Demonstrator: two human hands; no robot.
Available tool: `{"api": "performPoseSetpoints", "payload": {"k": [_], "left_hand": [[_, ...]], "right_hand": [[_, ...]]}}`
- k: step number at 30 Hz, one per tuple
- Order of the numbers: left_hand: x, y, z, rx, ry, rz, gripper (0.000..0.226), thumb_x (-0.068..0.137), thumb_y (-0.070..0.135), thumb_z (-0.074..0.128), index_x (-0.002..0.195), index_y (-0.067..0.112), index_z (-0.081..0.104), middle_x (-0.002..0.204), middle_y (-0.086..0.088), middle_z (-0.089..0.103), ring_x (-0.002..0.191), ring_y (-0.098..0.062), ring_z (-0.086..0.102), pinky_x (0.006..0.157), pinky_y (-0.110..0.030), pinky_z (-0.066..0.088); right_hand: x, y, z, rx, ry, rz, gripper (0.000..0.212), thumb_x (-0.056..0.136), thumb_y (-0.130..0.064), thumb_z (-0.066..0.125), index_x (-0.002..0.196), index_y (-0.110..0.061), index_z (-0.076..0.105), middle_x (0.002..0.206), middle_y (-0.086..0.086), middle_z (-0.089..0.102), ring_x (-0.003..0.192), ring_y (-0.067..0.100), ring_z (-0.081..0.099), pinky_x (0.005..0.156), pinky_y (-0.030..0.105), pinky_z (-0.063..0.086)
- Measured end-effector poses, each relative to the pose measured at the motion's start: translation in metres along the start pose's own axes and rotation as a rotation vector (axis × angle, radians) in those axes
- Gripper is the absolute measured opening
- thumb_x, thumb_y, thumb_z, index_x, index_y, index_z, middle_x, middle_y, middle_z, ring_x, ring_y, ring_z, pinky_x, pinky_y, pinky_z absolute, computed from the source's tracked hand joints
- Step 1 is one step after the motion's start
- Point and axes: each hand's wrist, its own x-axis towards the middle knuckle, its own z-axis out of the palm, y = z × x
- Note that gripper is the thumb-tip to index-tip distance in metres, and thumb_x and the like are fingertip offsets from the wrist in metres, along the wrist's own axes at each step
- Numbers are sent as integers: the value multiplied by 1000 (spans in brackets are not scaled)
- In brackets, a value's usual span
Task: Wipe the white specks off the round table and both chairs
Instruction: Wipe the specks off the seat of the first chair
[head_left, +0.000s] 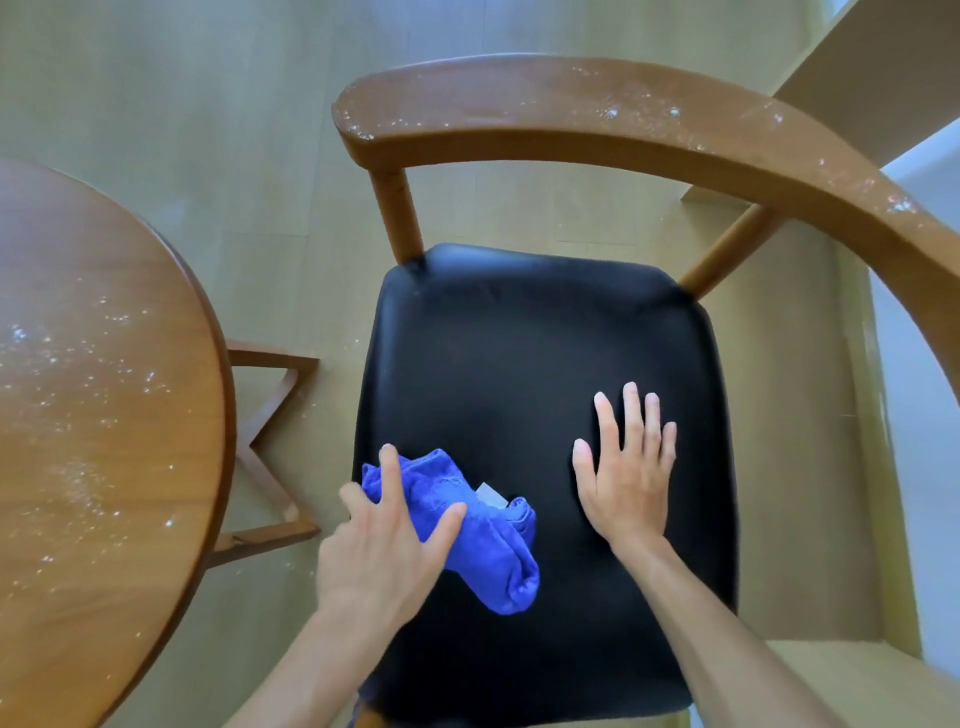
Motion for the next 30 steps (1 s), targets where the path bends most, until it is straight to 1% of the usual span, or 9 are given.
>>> {"api": "performPoseSetpoints", "payload": {"k": [2,4,7,10,13,15,23,27,30], "left_hand": [[-3,13,4,-143,-116,-103,92,86,69,39,149,27,-12,121,-11,45,94,-32,61,73,-34,44],[-8,31,5,-313,-54,-83,87,88,54,51,149,30,-7,123,-11,39,82,-32,59,72,-35,48],[10,61,5,-473,102,189,82,86,27,58,148,41,6,122,-3,32,76,-23,53,65,-29,46],[48,84,2,-330,283,388,80,77,15,64,142,34,21,130,-12,42,85,-28,54,63,-37,48],[47,76,23,-95,345,422,72,72,42,66,139,28,41,141,-22,41,102,-36,53,71,-42,47],[35,60,40,25,362,513,71,74,47,66,139,29,44,146,-23,37,110,-38,50,78,-46,47],[94,41,30,95,566,709,68,65,14,70,127,30,47,116,-18,61,65,-29,49,53,-36,45],[151,48,-6,30,559,544,65,68,13,65,129,29,45,114,-20,58,71,-34,53,56,-40,48],[203,53,-44,-73,495,323,59,81,20,58,137,29,42,125,-19,49,89,-38,52,70,-46,50]], "right_hand": [[0,-1,0,6,-10,-4,57,93,-41,37,144,-15,42,157,15,28,146,37,21,116,57,18],[0,-1,1,15,-5,-8,57,93,-41,38,144,-16,42,157,14,28,146,36,22,116,57,19],[1,1,3,21,22,-10,57,92,-41,38,143,-16,42,157,14,29,146,36,22,116,56,19],[0,1,4,26,43,-13,57,93,-41,38,144,-17,41,157,14,29,146,35,22,117,55,17],[1,0,5,24,57,-13,57,93,-41,38,145,-17,39,158,13,27,147,34,21,117,55,16],[0,1,5,23,73,-14,57,93,-41,38,145,-17,40,157,13,28,147,34,21,117,56,17],[0,2,8,45,132,-16,57,92,-40,39,142,-15,45,156,14,31,145,36,24,116,57,18],[1,3,10,49,147,-21,57,91,-40,39,142,-15,45,156,14,31,146,36,24,116,57,18],[0,1,11,57,156,-25,58,90,-40,40,143,-15,44,155,14,32,145,36,24,117,56,18]]}}
